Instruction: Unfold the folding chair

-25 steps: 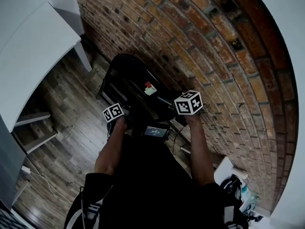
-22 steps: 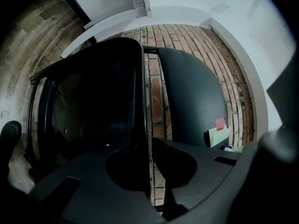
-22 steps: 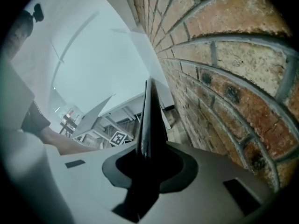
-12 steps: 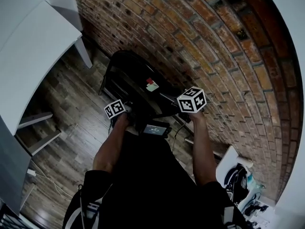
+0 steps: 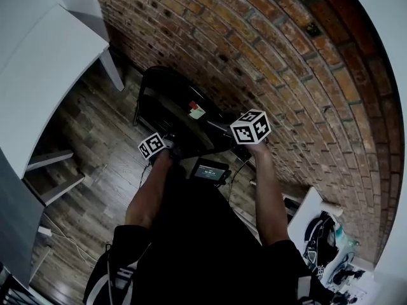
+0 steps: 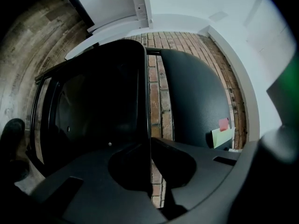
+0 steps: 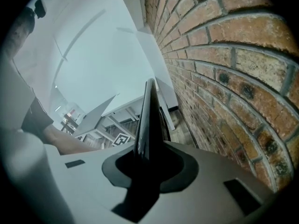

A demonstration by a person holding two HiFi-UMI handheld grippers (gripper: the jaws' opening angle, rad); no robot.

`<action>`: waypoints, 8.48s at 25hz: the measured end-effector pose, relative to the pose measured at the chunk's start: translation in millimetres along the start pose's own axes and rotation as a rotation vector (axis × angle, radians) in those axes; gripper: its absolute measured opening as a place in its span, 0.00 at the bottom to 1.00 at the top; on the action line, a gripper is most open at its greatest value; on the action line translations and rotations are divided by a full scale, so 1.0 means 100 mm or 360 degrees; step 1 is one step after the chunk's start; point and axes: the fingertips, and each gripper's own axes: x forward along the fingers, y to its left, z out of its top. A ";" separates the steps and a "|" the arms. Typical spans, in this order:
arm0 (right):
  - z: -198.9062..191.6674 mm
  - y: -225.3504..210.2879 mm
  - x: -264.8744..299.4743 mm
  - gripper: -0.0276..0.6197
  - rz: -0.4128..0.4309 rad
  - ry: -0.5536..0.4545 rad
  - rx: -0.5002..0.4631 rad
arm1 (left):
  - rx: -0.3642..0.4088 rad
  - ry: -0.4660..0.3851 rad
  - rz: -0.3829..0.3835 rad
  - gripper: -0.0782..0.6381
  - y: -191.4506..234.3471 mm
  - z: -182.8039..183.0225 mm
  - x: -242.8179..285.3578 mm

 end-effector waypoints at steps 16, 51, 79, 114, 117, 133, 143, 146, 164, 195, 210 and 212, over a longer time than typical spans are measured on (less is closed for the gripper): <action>-0.13 0.73 0.15 0.21 -0.0001 -0.0024 0.0029 | -0.0009 -0.0099 0.0055 0.15 0.05 0.03 -0.59; -0.72 2.36 0.57 0.21 -0.0359 -0.0061 -0.0005 | -0.0133 0.0305 -0.0208 0.15 0.17 -0.27 -1.89; -1.81 3.10 0.10 0.22 -0.0478 -0.0220 0.0376 | -0.0051 0.0649 -0.0091 0.16 0.24 -1.40 -2.72; -1.98 3.80 0.42 0.22 -0.1034 -0.0606 0.1196 | 0.0173 0.1678 -0.0036 0.16 0.33 -1.47 -3.23; -2.04 3.87 0.38 0.22 -0.1080 -0.0651 0.1268 | 0.0196 0.1751 -0.0044 0.16 0.32 -1.57 -3.26; -2.26 3.90 0.26 0.22 -0.1205 -0.0767 0.1517 | 0.0227 0.1882 -0.0138 0.19 0.28 -1.88 -3.26; -2.36 3.88 0.19 0.23 -0.1152 -0.0806 0.1530 | 0.0358 0.1958 -0.0259 0.27 0.28 -2.01 -3.56; -2.38 3.86 0.16 0.23 -0.1148 -0.0807 0.1547 | 0.0164 0.1860 -0.0256 0.27 0.26 -2.04 -3.60; -2.22 3.92 0.30 0.24 -0.1197 -0.0859 0.1650 | 0.0135 0.1924 -0.0121 0.27 0.28 -1.86 -3.60; -2.40 3.96 0.23 0.24 -0.1141 -0.0930 0.1697 | -0.0093 0.1881 -0.0181 0.26 0.25 -1.80 -3.62; -2.82 3.88 0.00 0.24 -0.1057 -0.1104 0.1739 | -0.0084 0.1838 -0.0185 0.26 0.34 -1.53 -3.61; -2.91 3.86 -0.07 0.24 -0.1053 -0.1144 0.1759 | -0.0037 0.1827 -0.0163 0.26 0.38 -1.46 -3.61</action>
